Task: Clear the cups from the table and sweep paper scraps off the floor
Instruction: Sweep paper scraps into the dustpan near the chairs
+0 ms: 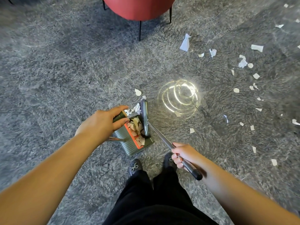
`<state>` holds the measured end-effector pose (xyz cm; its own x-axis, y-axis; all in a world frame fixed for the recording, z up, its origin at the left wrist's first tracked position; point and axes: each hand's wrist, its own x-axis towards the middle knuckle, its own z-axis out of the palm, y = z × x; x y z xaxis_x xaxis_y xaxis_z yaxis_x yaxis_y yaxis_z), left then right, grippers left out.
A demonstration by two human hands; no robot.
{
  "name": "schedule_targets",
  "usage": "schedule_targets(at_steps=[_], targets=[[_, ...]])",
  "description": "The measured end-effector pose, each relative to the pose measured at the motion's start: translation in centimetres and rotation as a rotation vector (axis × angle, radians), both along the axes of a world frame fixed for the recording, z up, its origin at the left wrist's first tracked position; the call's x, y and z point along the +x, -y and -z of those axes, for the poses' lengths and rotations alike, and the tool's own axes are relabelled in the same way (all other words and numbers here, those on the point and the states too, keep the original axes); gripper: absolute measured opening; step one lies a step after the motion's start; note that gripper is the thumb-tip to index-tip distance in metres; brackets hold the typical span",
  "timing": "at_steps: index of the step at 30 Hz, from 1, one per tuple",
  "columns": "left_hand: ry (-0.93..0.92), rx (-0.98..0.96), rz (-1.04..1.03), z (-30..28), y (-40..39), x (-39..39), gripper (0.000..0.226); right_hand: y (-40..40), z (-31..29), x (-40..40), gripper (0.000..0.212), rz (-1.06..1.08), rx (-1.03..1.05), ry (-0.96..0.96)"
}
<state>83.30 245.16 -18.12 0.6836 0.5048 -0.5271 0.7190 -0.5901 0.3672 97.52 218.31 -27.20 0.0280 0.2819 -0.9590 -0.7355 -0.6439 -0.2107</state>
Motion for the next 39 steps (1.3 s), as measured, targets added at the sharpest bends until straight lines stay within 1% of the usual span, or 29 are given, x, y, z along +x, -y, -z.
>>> schedule_targets(at_steps=[2,6,9,11,14,15,19,22,24,26,29,32,35,39], targets=[[-0.006,-0.002,0.001,0.0,0.0,-0.1,0.059,0.4,-0.8,0.0,0.026,-0.003,0.022,-0.001],[0.013,-0.011,0.007,-0.2,-0.1,-0.7,0.055,1.2,-2.4,0.3,0.036,0.069,0.051,-0.024],[0.022,-0.045,-0.016,-0.6,-0.5,-2.1,0.055,0.8,-3.7,0.6,0.040,0.049,0.056,0.028],[0.041,-0.065,-0.057,-0.5,-1.0,-3.4,0.048,0.4,-4.1,0.7,0.037,0.022,0.054,0.064],[0.096,-0.071,-0.147,-0.4,-2.1,-5.6,0.046,-0.6,-4.6,0.9,0.026,0.034,0.044,0.094],[0.108,-0.066,-0.170,-0.4,-2.5,-6.3,0.045,-0.9,-4.7,1.0,0.026,0.045,0.037,0.107],[0.134,-0.051,-0.220,0.0,-4.8,-8.3,0.044,-2.5,-4.8,1.7,0.037,0.063,0.001,0.177],[0.164,-0.029,-0.259,0.3,-6.4,-9.1,0.045,-3.8,-4.7,2.5,0.036,0.044,0.006,0.215],[0.181,-0.030,-0.292,0.3,-7.4,-9.2,0.049,-4.6,-4.4,3.3,0.036,0.036,0.005,0.231],[0.198,-0.030,-0.333,0.4,-8.5,-9.0,0.055,-5.3,-4.2,4.4,0.034,0.021,0.007,0.227],[0.167,-0.010,-0.352,0.7,-10.8,-7.9,0.046,-6.8,-3.4,6.5,0.034,-0.021,-0.003,0.227],[0.151,0.006,-0.341,0.6,-12.4,-5.7,0.041,-8.6,-2.5,8.7,0.031,-0.061,-0.013,0.229],[0.132,0.027,-0.312,0.2,-13.9,-2.9,0.042,-10.6,-1.7,10.9,0.026,-0.114,-0.044,0.232],[0.112,0.023,-0.298,0.2,-16.4,0.3,0.045,-14.0,-0.4,13.8,0.027,-0.224,-0.102,0.267]])
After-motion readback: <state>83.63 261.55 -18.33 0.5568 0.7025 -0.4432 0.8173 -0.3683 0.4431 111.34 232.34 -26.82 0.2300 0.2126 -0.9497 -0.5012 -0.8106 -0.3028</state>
